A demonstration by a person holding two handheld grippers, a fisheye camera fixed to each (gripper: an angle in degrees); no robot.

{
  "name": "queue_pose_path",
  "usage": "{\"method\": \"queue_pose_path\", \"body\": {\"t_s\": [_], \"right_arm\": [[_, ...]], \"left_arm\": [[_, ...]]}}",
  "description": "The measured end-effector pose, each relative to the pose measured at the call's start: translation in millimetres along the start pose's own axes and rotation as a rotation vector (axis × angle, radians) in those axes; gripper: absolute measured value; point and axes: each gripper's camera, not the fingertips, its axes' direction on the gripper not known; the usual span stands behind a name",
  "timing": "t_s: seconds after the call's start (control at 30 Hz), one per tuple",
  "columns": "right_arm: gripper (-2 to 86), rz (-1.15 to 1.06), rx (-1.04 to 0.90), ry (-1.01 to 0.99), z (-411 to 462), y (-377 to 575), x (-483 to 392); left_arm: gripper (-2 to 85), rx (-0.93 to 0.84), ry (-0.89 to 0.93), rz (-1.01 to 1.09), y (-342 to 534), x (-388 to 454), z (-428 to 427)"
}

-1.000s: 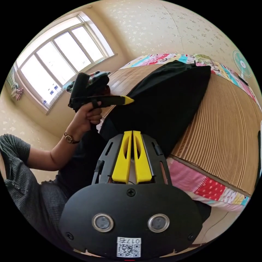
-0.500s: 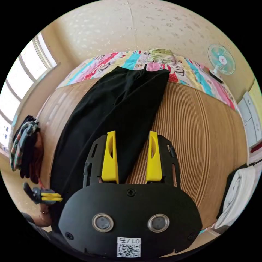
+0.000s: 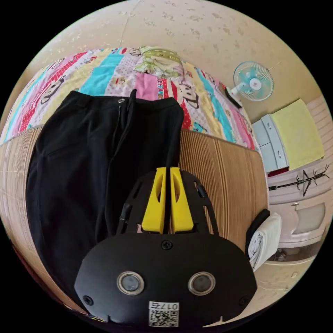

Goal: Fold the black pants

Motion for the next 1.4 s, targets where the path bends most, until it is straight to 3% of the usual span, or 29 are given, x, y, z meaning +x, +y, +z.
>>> {"method": "queue_pose_path", "body": {"t_s": [0.07,0.2,0.3,0.37,0.6,0.73,0.93,1.17,1.4], "right_arm": [[2.7,0.013,0.213,-0.005,-59,12,-18],[2.5,-0.115,0.421,-0.142,-141,25,-69],[2.8,-0.233,0.357,-0.466,-162,24,-102],[3.6,-0.228,0.349,-0.594,-167,37,-106],[11.5,-0.332,0.146,-0.626,-134,130,-67],[12.9,-0.421,0.052,-0.602,-109,261,3],[14.1,-0.306,-0.061,-0.695,-73,460,130],[13.3,-0.118,0.031,-0.888,-81,581,204],[8.0,-0.07,0.044,-0.931,-89,625,213]], "left_arm": [[0.0,-0.022,0.036,0.034,-1,6,-12],[0.3,-0.028,0.271,0.097,2,2,-53],[0.7,-0.146,0.297,0.061,8,-16,-65],[1.7,-0.183,0.155,0.012,10,-26,-65],[5.4,-0.115,0.225,-0.084,-1,-50,-59],[5.3,-0.126,0.164,-0.083,-10,-40,-57],[7.6,-0.116,0.044,-0.08,-21,-16,-49],[10.1,-0.119,-0.141,-0.13,-33,24,-27],[5.0,-0.071,-0.137,-0.251,-11,37,-18]]}}
